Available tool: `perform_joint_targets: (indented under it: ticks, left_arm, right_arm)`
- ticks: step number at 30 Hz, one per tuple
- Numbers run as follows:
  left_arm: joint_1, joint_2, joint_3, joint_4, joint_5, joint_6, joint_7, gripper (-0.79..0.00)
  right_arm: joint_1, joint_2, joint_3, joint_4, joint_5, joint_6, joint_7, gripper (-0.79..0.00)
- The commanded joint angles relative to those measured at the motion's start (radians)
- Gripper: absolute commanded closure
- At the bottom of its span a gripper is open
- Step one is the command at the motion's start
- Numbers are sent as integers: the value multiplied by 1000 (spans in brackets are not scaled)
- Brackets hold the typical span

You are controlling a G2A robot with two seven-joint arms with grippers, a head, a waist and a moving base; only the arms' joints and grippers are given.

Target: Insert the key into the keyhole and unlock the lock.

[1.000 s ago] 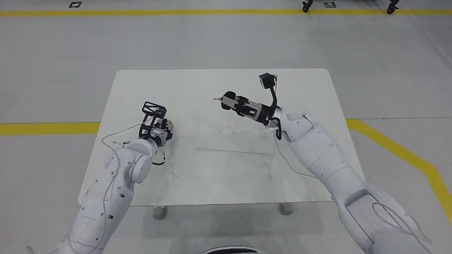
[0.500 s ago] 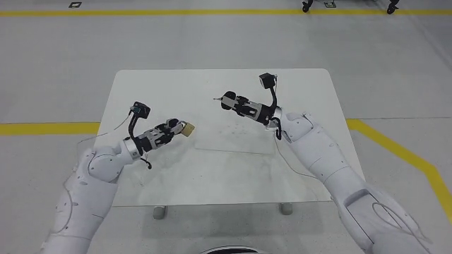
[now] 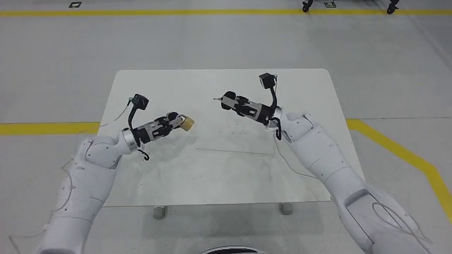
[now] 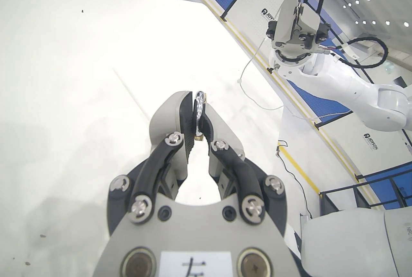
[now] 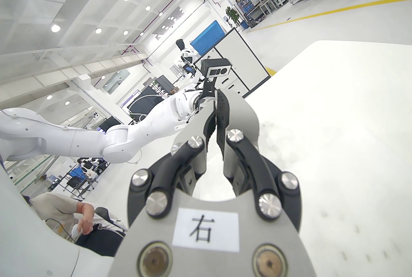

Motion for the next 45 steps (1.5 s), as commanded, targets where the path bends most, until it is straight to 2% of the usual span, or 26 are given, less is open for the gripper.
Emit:
perform_joint_targets:
  ticks: [1, 2, 3, 6, 9, 12, 18, 22, 25, 36, 40, 43, 45]
  left_arm:
    - [1, -9, 33, 18, -118, 61, -29, 0]
    - [-3, -15, 67, 35, -264, 82, -124, 0]
    - [-29, -18, 96, 69, -424, 164, -288, 0]
    - [-127, -22, 102, 191, -768, 328, -616, 0]
    - [-186, -30, 114, 278, -921, 458, -746, 0]
    - [-225, -39, 142, 327, -968, 528, -815, 0]
    - [-293, -70, 227, 436, -1058, 553, -838, 0]
    - [-322, -89, 308, 450, -1128, 574, -838, 0]
    - [-340, -90, 350, 459, -1130, 550, -838, 0]
    - [-334, -91, 349, 449, -1134, 556, -823, 0]
    - [-302, -94, 331, 401, -1210, 635, -828, 0]
    - [-294, -99, 328, 406, -1251, 699, -836, 0]
    - [-296, -103, 327, 415, -1251, 690, -813, 0]
  right_arm:
    - [0, 0, 0, 0, 0, 0, 0, 0]
    - [-4, 0, 1, -9, -2, 10, -6, 0]
    - [-11, 2, 5, -28, -11, 26, -15, 0]
    - [-40, 14, 31, -93, -60, 49, -37, 0]
    - [-92, 35, 80, -174, -106, 62, -59, 0]
    - [-165, 61, 150, -274, -127, 67, -80, 0]
    - [-321, 95, 251, -515, -160, 140, -108, 0]
    - [-365, 98, 224, -610, -95, 163, -71, 0]
    - [-364, 96, 194, -630, -48, 155, -42, 0]
    - [-364, 96, 194, -630, -48, 155, -42, 0]
    - [-369, 95, 181, -634, -51, 181, -38, 0]
    - [-384, 94, 183, -647, -163, 224, -90, 0]
    - [-399, 93, 178, -652, -166, 219, -108, 0]
